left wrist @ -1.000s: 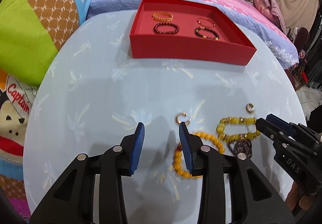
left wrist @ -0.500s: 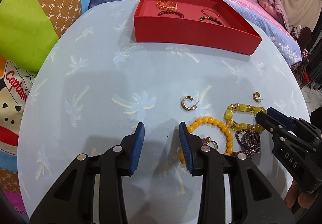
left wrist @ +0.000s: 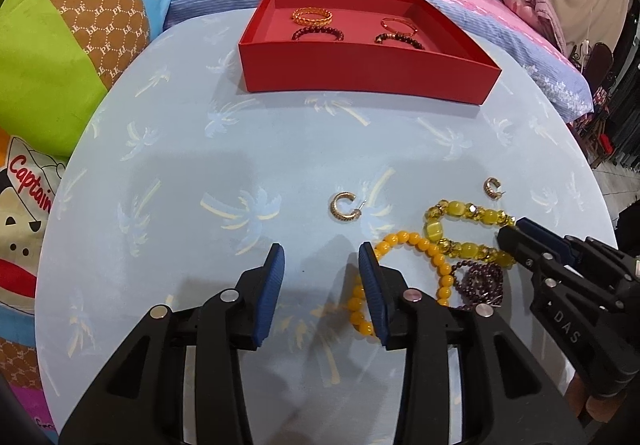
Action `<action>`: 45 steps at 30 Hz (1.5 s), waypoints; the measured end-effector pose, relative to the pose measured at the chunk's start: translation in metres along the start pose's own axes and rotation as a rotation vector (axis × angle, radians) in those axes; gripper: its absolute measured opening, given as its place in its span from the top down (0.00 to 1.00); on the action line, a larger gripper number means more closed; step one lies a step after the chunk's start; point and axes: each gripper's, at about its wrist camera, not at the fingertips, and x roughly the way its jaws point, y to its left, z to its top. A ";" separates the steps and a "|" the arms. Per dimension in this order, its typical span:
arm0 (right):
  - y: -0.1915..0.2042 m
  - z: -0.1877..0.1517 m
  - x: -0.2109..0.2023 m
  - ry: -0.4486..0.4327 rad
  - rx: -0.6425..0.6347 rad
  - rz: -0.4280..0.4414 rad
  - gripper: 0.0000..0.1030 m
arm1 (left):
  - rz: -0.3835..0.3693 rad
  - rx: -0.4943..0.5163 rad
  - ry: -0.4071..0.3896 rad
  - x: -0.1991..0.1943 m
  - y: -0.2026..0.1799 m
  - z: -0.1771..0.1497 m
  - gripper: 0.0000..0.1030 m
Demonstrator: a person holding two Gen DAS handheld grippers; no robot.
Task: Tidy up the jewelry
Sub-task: 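Grasp the yellow glass bead bracelet with the right tool while the left tool grasps the orange amber bracelet, then lower both bracelets into the red box as a third row and open both tools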
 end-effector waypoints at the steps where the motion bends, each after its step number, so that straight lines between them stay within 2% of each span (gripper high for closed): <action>1: 0.000 0.000 0.000 0.000 0.003 0.002 0.84 | -0.004 -0.003 -0.001 -0.001 -0.001 0.001 0.62; 3: -0.001 0.000 -0.001 0.001 0.007 0.006 0.84 | -0.014 -0.006 -0.005 -0.004 -0.002 0.002 0.56; 11: -0.003 -0.002 -0.002 0.006 0.014 0.005 0.89 | -0.019 0.025 0.021 0.008 -0.010 -0.004 0.57; 19: -0.001 -0.003 -0.002 0.003 0.010 -0.002 0.89 | 0.028 0.084 -0.012 0.009 -0.019 -0.009 0.58; 22: -0.001 -0.002 -0.002 0.005 0.011 0.000 0.89 | 0.026 0.089 -0.016 0.009 -0.019 -0.008 0.72; 24: -0.001 -0.003 -0.002 0.007 0.013 0.002 0.90 | 0.010 0.090 -0.009 0.008 -0.019 -0.007 0.88; 25: -0.001 -0.003 -0.002 0.008 0.014 0.002 0.90 | 0.004 0.090 -0.004 0.008 -0.019 -0.006 0.90; 34: 0.000 0.000 -0.011 0.000 0.021 0.023 0.91 | -0.018 0.079 0.014 0.001 -0.019 -0.002 0.93; 45: 0.007 0.021 -0.047 -0.085 0.013 0.070 0.91 | -0.065 0.094 -0.044 -0.033 -0.029 0.018 0.93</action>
